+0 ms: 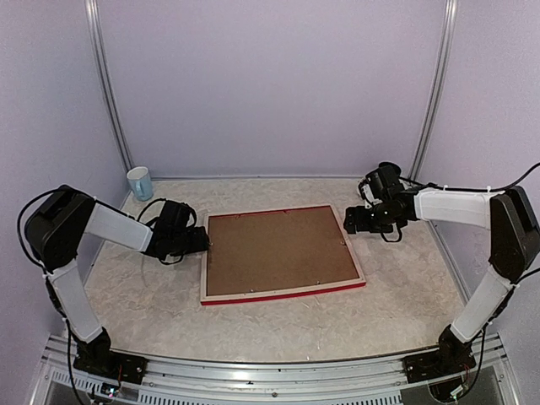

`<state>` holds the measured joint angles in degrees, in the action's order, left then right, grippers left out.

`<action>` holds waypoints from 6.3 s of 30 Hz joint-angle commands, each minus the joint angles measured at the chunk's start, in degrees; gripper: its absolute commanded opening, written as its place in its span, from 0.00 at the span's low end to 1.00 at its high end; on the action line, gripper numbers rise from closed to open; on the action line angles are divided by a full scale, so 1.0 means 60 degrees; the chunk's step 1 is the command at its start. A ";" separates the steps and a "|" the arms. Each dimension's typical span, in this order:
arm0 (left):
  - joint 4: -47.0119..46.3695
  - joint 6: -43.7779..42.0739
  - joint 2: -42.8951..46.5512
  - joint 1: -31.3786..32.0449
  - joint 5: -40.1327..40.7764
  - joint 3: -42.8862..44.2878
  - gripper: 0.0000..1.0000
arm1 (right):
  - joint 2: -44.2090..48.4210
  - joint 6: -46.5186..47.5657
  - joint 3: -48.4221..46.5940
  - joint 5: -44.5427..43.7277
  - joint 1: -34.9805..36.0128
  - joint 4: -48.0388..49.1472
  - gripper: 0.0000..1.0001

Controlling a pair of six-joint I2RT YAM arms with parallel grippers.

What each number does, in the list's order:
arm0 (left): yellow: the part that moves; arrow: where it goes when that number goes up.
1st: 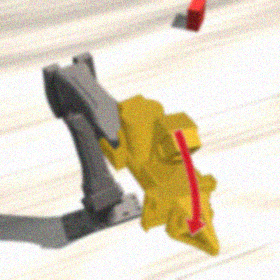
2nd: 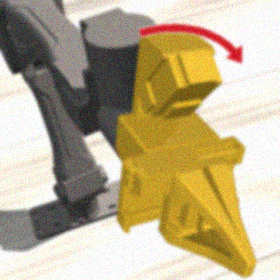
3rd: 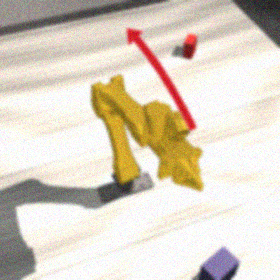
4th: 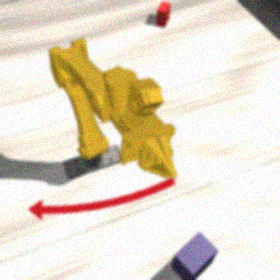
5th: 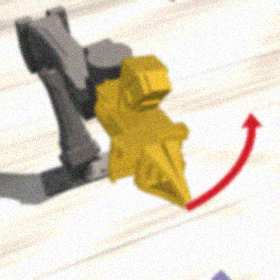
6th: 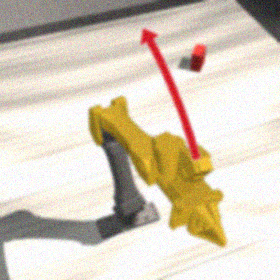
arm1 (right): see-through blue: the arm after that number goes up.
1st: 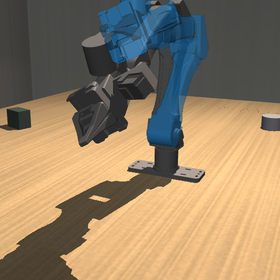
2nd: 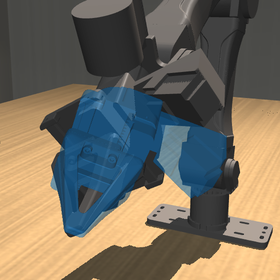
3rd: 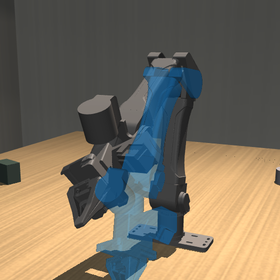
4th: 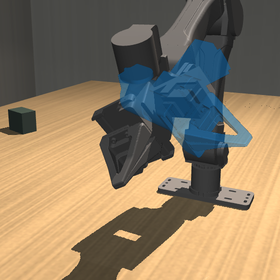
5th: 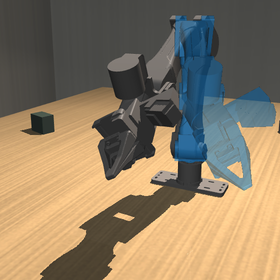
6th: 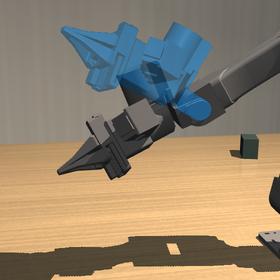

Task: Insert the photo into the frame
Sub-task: Press the fastener onto the backboard, then pick up the photo frame from the center of the board, then pass from the left arm to the right, then pass from the right arm to the left

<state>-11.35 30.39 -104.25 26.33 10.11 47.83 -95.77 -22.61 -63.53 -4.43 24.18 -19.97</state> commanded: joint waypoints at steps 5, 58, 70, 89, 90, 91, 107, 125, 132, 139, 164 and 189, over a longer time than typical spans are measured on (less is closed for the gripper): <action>-0.0074 0.0142 0.1258 -0.0202 0.0287 -0.1231 0.86 | 0.1818 -0.0197 0.2173 0.0720 -0.0049 0.1390 0.99; 0.1084 -0.7528 -0.0578 0.5541 -0.2008 0.1820 0.80 | 0.4135 -0.1123 0.6127 0.3377 -0.0390 0.4648 0.99; 0.1160 -0.8093 -0.1141 0.5505 -0.2879 0.1982 0.70 | 0.3810 -0.1122 0.6061 0.3743 -0.0427 0.4677 0.98; 0.1248 -0.7979 -0.1254 0.5238 -0.3003 0.2077 0.18 | 0.3942 -0.0943 0.6008 0.3668 -0.0467 0.4134 0.98; 0.1261 -0.7973 -0.1235 0.5236 -0.2999 0.2077 0.16 | 0.3948 -0.0935 0.5983 0.3675 -0.0478 0.4060 0.98; 0.1266 -0.7974 -0.1190 0.5236 -0.2995 0.2077 0.12 | 0.3949 -0.0914 0.5964 0.3710 -0.0496 0.4005 0.99; 0.1504 -0.7950 -0.0239 0.5328 -0.3173 0.2164 0.00 | 0.2898 -0.1219 0.5893 0.5700 -0.1091 0.4389 0.99; 0.1537 -0.7969 0.0450 0.5599 -0.2792 0.1891 0.00 | 0.1389 -0.3477 0.6850 0.9339 -0.1493 0.8650 0.92; 0.1453 -0.7886 0.0382 0.5634 -0.2739 0.1661 0.00 | 0.1055 -0.4428 0.7571 0.9991 -0.1809 1.0853 0.85; 0.1400 -0.7858 0.0422 0.5648 -0.2696 0.1560 0.01 | -0.0173 -0.5849 0.8137 1.0414 -0.1950 1.4066 0.68; 0.0252 -0.7559 0.0900 0.6317 -0.0478 0.0877 0.79 | -0.1363 -0.8386 0.8596 1.0346 -0.1951 1.7396 0.20; -0.2547 -0.8938 -0.0946 0.8465 0.6683 0.0481 0.60 | 0.4879 -0.7152 0.7619 0.8515 -0.1581 0.8335 0.18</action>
<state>-19.90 -21.21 -108.86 76.58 44.38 51.48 -69.28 -66.89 -15.92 49.95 13.74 32.73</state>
